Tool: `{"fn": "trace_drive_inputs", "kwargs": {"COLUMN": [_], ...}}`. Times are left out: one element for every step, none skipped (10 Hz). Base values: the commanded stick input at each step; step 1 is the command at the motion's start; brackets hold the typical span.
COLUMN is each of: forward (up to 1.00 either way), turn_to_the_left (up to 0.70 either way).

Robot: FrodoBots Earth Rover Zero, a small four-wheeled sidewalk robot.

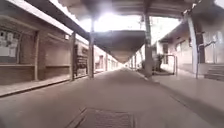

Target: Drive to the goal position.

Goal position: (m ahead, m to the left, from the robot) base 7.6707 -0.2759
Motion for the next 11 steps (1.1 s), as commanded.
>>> {"fn": "trace_drive_inputs", "kwargs": {"forward": [0.70, 0.70, 0.70, 0.70, 0.70, 0.70, 0.70, 0.70, 0.70, 0.70, 0.70], "turn_to_the_left": [0.00, 0.00, 0.00, 0.00, 0.00, 0.00, 0.00, 0.00, 0.00, 0.00, 0.00]}}
